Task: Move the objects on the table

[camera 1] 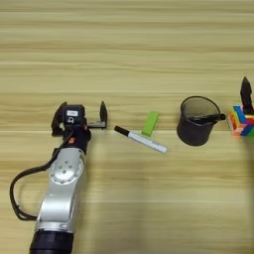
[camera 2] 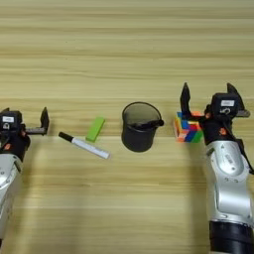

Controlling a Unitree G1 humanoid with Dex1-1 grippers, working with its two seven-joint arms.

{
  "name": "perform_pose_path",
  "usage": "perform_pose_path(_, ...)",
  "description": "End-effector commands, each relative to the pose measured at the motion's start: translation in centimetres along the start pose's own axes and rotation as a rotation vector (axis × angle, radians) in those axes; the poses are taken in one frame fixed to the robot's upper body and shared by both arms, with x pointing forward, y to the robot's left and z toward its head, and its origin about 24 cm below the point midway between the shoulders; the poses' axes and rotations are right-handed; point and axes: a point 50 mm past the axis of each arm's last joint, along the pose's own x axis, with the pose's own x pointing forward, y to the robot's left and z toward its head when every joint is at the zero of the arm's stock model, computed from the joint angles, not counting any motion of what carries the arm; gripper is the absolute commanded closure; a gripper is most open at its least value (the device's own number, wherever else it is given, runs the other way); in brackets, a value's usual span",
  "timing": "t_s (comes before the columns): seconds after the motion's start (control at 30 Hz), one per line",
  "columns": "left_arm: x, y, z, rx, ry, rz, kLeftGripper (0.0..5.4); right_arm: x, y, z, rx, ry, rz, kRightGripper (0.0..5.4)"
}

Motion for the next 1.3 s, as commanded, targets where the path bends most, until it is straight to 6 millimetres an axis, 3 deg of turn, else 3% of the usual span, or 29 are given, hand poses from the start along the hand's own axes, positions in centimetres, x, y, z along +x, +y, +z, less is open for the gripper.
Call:
perform_pose_path(0.03,0.0,0.3,0.2,0.008,-0.003,0.014,0.0,-0.6,2.2,2.7,0.024,-0.098,0.146,0.0)
perform_pose_path(0.47,0.1,0.6,0.4,0.001,-0.014,0.028,0.0,-5.0,9.3,6.0,0.157,-0.204,0.676,0.0)
perform_pose_path(0.8,0.2,0.7,0.4,0.001,-0.017,0.033,0.0,-7.3,12.0,3.4,0.196,-0.047,0.871,0.0)
perform_pose_path(1.3,0.3,0.4,0.4,-0.001,-0.013,0.027,0.0,-7.1,13.5,-0.9,0.146,0.196,0.945,0.0)
